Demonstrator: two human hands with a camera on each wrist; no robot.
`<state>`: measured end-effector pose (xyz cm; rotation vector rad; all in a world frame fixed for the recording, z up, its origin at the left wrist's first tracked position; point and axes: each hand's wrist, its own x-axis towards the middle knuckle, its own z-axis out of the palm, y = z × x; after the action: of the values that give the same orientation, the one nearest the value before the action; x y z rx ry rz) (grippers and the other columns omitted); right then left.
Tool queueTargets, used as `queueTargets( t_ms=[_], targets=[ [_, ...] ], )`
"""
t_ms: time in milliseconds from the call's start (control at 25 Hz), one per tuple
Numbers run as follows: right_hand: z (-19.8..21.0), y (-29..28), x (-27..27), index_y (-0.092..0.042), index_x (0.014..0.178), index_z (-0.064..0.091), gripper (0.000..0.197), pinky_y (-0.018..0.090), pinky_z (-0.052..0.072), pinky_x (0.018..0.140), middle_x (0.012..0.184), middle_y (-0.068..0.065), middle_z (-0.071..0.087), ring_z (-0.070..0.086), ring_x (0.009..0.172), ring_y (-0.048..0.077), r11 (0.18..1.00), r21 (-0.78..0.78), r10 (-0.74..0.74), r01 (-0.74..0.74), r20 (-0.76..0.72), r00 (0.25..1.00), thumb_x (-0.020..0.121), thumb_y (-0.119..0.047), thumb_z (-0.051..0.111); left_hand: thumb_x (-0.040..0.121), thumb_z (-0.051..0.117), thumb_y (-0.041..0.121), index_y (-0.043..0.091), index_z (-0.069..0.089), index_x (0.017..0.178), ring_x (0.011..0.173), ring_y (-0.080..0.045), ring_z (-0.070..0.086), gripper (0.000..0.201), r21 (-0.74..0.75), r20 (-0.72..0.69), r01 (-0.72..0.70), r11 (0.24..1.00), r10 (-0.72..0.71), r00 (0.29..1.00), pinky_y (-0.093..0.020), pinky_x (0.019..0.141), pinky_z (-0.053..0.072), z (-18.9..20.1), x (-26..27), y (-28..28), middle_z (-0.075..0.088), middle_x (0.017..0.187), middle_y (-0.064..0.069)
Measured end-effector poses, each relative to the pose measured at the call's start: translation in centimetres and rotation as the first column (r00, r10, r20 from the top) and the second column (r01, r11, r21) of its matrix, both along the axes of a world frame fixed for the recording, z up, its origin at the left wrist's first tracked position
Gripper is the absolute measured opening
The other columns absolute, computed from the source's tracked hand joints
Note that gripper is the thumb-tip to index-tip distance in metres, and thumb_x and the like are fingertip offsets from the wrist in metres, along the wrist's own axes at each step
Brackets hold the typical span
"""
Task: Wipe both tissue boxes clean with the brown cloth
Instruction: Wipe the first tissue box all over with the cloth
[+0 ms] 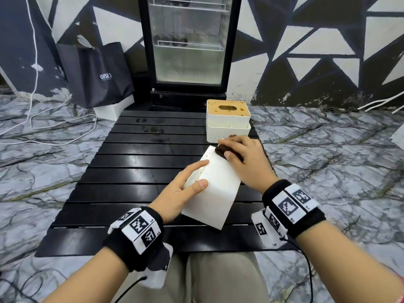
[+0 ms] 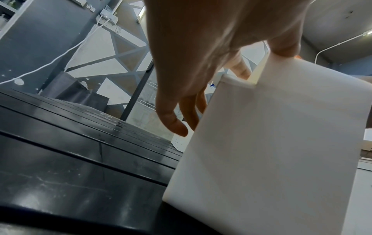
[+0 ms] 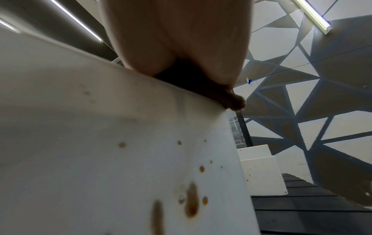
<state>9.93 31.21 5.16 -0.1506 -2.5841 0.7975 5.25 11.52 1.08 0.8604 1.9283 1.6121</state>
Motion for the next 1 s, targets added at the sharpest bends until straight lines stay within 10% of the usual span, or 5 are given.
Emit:
queueTargets(
  t_ms=[480, 1000],
  targets=[
    [-0.9, -2.8, 3.8, -0.040, 0.120, 0.054, 0.038, 0.026, 0.028, 0.095, 0.117, -0.015, 0.052, 0.038, 0.110, 0.013, 0.987, 0.028, 0.161, -0.160, -0.065, 0.985, 0.085, -0.041, 0.038, 0.074, 0.055, 0.058, 0.056, 0.048, 0.122, 0.124, -0.008, 0.048, 0.048, 0.031, -0.012, 0.011, 0.999, -0.011, 1.000, -0.040, 0.109, 0.036, 0.3, 0.1, -0.2, 0.051, 0.135, 0.014],
    [0.8, 1.3, -2.0, -0.029, 0.121, 0.056, 0.031, 0.026, 0.027, 0.101, 0.119, -0.004, 0.052, 0.037, 0.115, 0.020, 0.998, -0.029, 0.061, -0.060, 0.072, 0.996, 0.092, -0.021, 0.047, 0.069, 0.056, 0.060, 0.062, 0.049, 0.115, 0.121, -0.005, 0.050, 0.047, 0.001, 0.022, -0.006, 1.000, 0.006, 1.000, -0.028, 0.100, 0.041, 0.5, -0.1, 0.0, 0.049, 0.137, 0.014]
  ],
)
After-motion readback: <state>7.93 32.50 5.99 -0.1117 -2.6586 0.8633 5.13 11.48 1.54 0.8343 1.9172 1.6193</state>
